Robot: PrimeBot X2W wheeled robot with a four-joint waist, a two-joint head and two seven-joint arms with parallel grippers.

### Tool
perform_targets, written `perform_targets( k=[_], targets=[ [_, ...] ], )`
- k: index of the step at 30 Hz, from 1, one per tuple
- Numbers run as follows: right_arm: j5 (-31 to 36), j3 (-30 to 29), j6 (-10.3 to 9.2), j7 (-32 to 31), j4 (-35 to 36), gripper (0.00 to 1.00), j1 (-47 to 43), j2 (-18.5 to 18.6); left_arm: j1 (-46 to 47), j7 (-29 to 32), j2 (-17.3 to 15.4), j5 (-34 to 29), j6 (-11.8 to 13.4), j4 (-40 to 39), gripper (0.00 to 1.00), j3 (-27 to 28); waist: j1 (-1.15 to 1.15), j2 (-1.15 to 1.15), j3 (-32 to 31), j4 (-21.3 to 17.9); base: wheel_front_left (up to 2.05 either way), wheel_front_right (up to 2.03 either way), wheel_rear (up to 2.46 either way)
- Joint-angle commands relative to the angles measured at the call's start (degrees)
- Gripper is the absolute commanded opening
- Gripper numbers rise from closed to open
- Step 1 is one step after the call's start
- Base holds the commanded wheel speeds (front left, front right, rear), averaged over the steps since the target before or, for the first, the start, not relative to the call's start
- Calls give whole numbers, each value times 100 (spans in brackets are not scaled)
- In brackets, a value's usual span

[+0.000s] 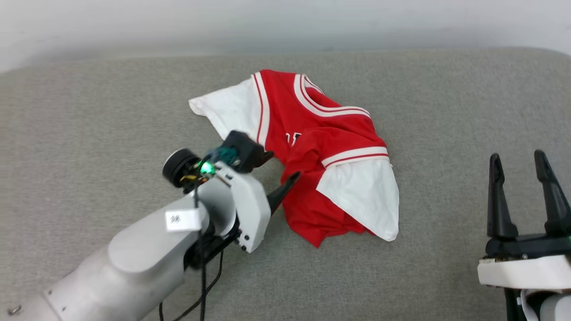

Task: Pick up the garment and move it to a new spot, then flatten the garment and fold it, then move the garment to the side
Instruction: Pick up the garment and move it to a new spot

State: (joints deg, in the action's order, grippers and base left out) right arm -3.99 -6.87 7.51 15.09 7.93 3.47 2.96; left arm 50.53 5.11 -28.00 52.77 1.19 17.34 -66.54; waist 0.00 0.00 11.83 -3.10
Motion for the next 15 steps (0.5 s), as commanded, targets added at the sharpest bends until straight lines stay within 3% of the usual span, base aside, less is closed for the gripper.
perform_targets(
  k=[1, 10, 15],
  targets=[
    [2, -2, -4, 12, -92, 100, -165, -15, -381, -380, -157, 28, 302, -183, 100, 154, 0, 0, -233, 200, 0, 0, 0],
    [-94, -25, -4, 12, -385, 100, -513, -14, -1428, -1751, -521, 38, 1295, -440, 100, 749, 0, 0, -552, 492, 0, 0, 0],
    [-132, -13, -4, 12, -494, 100, -614, -15, -1966, -2024, -641, -184, 1826, -559, 100, 1333, 0, 0, -691, 569, 0, 0, 0]
  ],
)
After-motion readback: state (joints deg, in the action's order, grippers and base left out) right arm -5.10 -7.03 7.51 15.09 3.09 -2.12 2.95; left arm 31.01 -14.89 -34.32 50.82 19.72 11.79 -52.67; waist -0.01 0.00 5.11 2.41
